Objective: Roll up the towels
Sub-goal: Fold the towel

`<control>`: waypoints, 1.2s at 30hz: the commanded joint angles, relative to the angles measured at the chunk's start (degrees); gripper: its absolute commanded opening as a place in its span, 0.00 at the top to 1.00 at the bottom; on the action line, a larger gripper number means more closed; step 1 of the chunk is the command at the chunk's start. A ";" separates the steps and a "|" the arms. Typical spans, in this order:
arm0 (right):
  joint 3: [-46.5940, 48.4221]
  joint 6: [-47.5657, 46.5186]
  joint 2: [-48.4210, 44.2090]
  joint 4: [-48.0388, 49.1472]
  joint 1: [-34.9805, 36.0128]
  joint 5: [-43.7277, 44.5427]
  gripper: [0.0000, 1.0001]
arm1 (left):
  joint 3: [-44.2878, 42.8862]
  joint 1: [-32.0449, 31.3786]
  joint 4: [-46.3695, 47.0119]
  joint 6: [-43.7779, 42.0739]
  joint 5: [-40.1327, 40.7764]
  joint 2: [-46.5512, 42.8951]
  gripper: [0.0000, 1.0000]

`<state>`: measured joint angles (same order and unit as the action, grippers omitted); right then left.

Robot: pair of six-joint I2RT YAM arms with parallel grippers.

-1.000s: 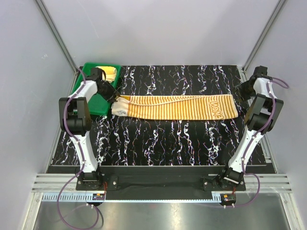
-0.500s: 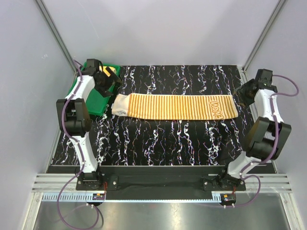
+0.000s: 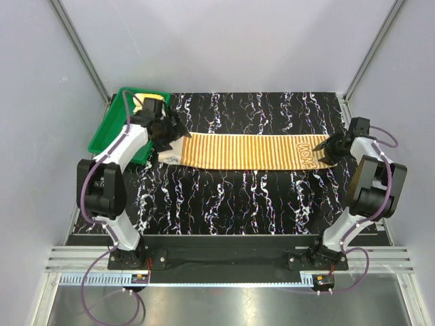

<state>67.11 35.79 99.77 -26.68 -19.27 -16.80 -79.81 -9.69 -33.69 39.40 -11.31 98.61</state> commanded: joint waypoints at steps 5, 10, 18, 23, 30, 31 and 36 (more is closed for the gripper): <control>-2.33 -1.51 2.27 3.21 0.81 -3.24 0.46 | 2.11 -3.49 4.68 -1.95 2.70 7.99 0.01; -3.13 -2.04 2.36 3.38 1.25 -3.42 0.47 | 0.45 -3.49 7.50 -3.80 2.79 9.41 0.01; -3.13 -2.83 3.24 3.47 1.51 -4.21 0.47 | -0.70 -3.75 8.82 -1.17 -3.54 5.55 0.01; -2.86 -2.74 4.47 3.91 1.86 -4.56 0.48 | -0.87 -4.72 4.95 0.07 -2.49 1.15 0.01; -2.60 -2.83 5.88 4.27 2.04 -4.82 0.48 | -8.77 -5.07 0.66 -3.00 1.81 8.34 0.01; -2.60 -2.92 6.05 4.00 2.13 -4.82 0.48 | -10.09 -4.99 -0.75 -3.97 2.43 10.01 0.01; -2.86 -3.18 5.62 3.82 2.04 -4.65 0.48 | -10.64 -3.93 -4.63 -6.00 7.27 16.17 0.01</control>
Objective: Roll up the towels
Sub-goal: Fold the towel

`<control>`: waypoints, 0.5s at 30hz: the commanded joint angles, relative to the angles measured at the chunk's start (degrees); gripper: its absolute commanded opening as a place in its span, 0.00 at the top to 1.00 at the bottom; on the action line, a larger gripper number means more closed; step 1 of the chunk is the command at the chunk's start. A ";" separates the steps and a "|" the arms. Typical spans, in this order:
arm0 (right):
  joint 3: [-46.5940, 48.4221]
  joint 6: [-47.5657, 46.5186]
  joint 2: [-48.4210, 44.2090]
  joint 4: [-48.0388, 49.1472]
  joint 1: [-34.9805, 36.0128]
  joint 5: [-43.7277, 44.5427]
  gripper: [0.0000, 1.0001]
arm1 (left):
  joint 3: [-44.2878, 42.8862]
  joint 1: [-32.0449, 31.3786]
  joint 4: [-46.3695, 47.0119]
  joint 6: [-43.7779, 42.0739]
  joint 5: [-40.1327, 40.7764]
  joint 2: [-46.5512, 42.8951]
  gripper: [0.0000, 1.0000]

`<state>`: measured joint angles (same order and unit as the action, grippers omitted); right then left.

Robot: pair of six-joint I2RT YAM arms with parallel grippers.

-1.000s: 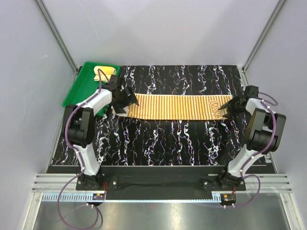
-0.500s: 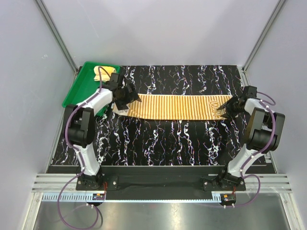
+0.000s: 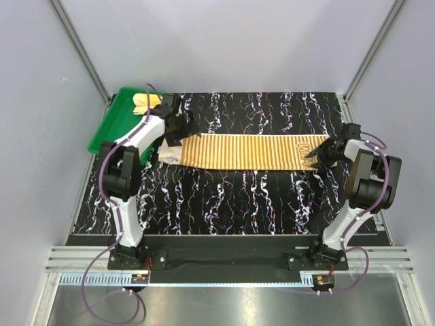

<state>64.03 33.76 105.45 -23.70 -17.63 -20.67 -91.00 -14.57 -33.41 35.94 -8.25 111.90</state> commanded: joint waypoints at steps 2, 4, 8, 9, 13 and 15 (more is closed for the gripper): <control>0.13 -1.24 -0.07 0.85 0.49 -0.95 0.48 | 2.49 2.25 -4.74 -2.90 4.03 2.80 0.01; 0.04 -1.15 -0.07 0.85 0.49 -0.96 0.48 | 6.52 3.05 -4.12 -2.98 3.95 0.27 0.01; -0.13 -1.24 -0.16 0.76 0.58 -0.87 0.48 | 14.00 4.63 -2.10 -4.21 5.61 -6.49 0.01; -0.22 -1.24 -0.24 0.85 0.58 -0.78 0.48 | 15.05 4.81 -2.19 -4.48 5.79 -7.56 0.01; -0.40 -1.24 0.11 0.85 0.66 -0.69 0.48 | 21.73 5.16 0.00 -5.62 6.58 -11.34 0.01; -0.40 -1.24 0.11 0.76 0.75 -0.69 0.48 | 24.99 5.16 1.50 -5.71 7.02 -11.09 0.01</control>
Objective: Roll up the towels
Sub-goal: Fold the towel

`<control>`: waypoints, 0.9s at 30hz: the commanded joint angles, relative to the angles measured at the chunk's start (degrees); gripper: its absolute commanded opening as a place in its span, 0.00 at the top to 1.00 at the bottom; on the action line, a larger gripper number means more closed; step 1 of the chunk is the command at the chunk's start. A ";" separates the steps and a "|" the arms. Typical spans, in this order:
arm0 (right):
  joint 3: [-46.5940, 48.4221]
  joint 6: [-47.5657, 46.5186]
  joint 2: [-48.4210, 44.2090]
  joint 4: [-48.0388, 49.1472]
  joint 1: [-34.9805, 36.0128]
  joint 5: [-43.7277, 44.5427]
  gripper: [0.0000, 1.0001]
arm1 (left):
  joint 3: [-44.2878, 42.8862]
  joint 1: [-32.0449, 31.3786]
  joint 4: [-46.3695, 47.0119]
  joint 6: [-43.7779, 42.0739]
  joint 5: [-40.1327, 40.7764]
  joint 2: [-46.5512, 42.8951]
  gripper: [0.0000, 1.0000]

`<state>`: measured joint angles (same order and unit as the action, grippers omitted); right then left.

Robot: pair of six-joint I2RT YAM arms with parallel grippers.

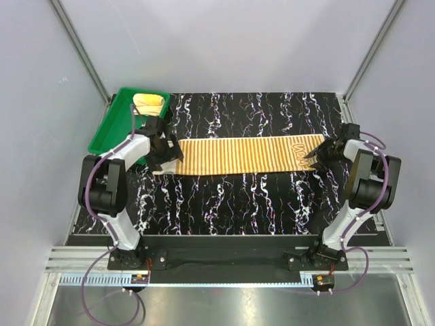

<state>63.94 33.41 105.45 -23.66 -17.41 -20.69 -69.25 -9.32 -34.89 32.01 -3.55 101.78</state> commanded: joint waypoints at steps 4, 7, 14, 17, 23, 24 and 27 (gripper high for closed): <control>-0.57 -1.59 0.28 0.02 0.53 0.30 0.48 | 6.41 -0.08 4.92 -0.72 2.41 0.18 0.01; -0.05 -2.73 1.16 -0.94 0.53 1.78 0.48 | 6.85 -0.17 5.72 -0.81 3.37 -0.96 0.01; -0.75 -2.12 2.31 -1.74 0.10 5.73 0.47 | 6.06 0.62 4.49 -1.60 6.62 -0.09 0.01; -1.89 -0.98 2.65 -1.83 -2.79 5.23 0.46 | 5.62 2.37 4.14 -1.69 6.72 0.26 0.01; -2.51 1.04 3.62 -0.51 -7.73 0.56 0.48 | 1.86 5.37 3.08 -2.74 4.95 1.23 0.01; -2.68 1.13 3.36 -0.42 -7.73 0.56 0.48 | 1.06 5.37 2.38 -3.09 6.00 1.58 0.01; -3.47 1.48 2.75 -1.03 -7.73 1.43 0.48 | -1.49 5.37 -0.17 -3.71 10.40 2.20 0.01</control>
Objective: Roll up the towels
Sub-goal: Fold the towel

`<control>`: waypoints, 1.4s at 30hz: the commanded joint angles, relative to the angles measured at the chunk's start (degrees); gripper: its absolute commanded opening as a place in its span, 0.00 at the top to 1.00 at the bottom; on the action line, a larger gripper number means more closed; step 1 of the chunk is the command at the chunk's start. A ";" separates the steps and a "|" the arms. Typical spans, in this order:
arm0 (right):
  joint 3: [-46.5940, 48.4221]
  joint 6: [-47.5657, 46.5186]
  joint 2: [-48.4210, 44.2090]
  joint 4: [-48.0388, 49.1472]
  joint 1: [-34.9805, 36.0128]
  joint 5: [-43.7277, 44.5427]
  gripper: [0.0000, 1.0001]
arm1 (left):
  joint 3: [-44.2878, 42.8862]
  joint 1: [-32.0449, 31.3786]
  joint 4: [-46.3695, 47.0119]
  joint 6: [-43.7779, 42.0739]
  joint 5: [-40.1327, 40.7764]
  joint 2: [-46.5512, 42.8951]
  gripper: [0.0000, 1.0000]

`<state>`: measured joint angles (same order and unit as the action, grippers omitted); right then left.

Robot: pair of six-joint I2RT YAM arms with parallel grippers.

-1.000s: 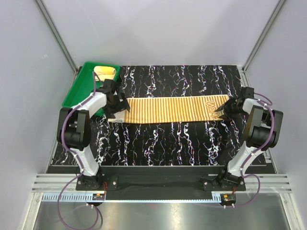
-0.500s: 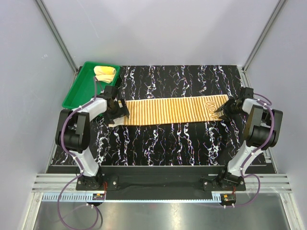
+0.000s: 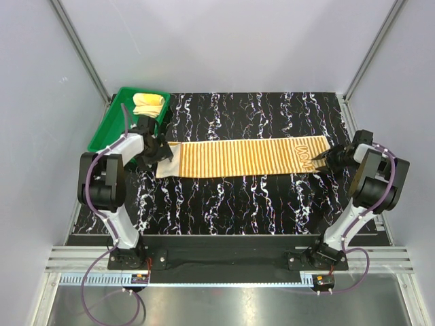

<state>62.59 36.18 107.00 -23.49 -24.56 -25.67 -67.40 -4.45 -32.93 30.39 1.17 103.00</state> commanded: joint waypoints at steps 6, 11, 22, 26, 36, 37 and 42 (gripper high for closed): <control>-3.96 -0.67 -1.79 -2.61 -2.42 8.53 0.48 | -2.31 0.41 -2.41 -1.65 6.21 -2.00 0.01; -6.95 -0.41 -8.99 -6.65 -2.69 10.04 0.46 | -2.39 -2.49 -2.84 -1.74 8.06 -5.70 0.01; 1.92 0.91 -30.37 -12.56 14.17 12.22 0.41 | 5.42 -8.47 4.70 2.91 -3.60 -15.99 0.01; 7.45 -2.95 -20.28 -9.48 19.01 9.69 0.43 | 8.86 -9.96 8.58 4.59 -7.31 -13.01 0.01; 16.96 -7.71 1.89 -11.84 23.06 9.67 0.50 | 5.97 -11.11 11.04 6.35 -8.47 -2.99 0.01; 16.69 -7.79 2.50 -12.11 23.24 10.72 0.50 | 4.48 -11.11 10.87 6.35 -8.38 -2.02 0.01; 9.67 -6.92 3.74 -9.92 24.20 12.22 0.49 | -4.04 -11.11 8.15 4.33 -5.92 6.06 0.01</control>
<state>75.79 29.85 110.76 -34.28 -1.10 -15.57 -66.78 -15.29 -25.65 35.90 -5.96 104.71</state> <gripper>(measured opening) 0.507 0.985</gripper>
